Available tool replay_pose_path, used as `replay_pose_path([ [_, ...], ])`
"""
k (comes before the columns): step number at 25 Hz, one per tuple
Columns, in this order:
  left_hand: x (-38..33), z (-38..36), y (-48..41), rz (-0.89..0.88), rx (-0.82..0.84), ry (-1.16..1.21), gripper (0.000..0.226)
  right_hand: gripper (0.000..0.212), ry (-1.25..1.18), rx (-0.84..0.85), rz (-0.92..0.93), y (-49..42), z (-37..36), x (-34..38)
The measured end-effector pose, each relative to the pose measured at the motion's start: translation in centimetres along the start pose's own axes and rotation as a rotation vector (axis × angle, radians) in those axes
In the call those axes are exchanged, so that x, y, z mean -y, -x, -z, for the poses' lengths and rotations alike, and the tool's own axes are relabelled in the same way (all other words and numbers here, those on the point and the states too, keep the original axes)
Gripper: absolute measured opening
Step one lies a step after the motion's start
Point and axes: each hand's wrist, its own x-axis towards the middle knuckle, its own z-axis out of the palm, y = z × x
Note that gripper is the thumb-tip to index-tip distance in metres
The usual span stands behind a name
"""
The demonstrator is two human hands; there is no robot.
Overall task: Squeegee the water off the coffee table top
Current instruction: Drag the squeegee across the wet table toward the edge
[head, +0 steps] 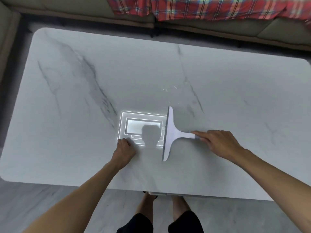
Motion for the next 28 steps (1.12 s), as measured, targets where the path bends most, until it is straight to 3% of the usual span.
replay_pose_path([
  [3, -1.7, -0.7, 0.2, -0.009, 0.077, 0.000, 0.031, 0.037, 0.108, 0.009, -0.135, 4.0, 0.8, -4.1],
  [6, -2.7, -0.9, 0.2, -0.003, 0.041, 0.013, 0.025, 0.037, 0.186, -0.003, -0.225, 6.3, 2.2, -6.1],
  [12, -3.7, 1.0, 0.2, -0.028, -0.076, 0.088, 0.021, 0.038, 0.122, -0.047, -0.169, 3.6, 4.8, -3.9],
  [14, -4.0, 1.6, -0.1, -0.023, -0.120, 0.118, 0.024, 0.037, 0.052, -0.070, -0.169, 1.1, 5.3, -2.9],
  [19, -5.9, 2.0, -1.7, -0.050, -0.157, 0.069, 0.034, 0.024, -0.483, -0.028, -0.386, -6.2, 8.4, -2.4],
  [22, -8.3, 1.3, -3.7, -0.159, -0.150, -0.023, 0.034, 0.044, -0.467, -0.088, -0.323, -13.8, 10.9, -3.2],
  [28, -11.9, 0.3, -7.2, -0.253, -0.078, -0.331, 0.040, 0.028, -0.419, -0.117, -0.251, -28.9, 14.6, -1.2],
])
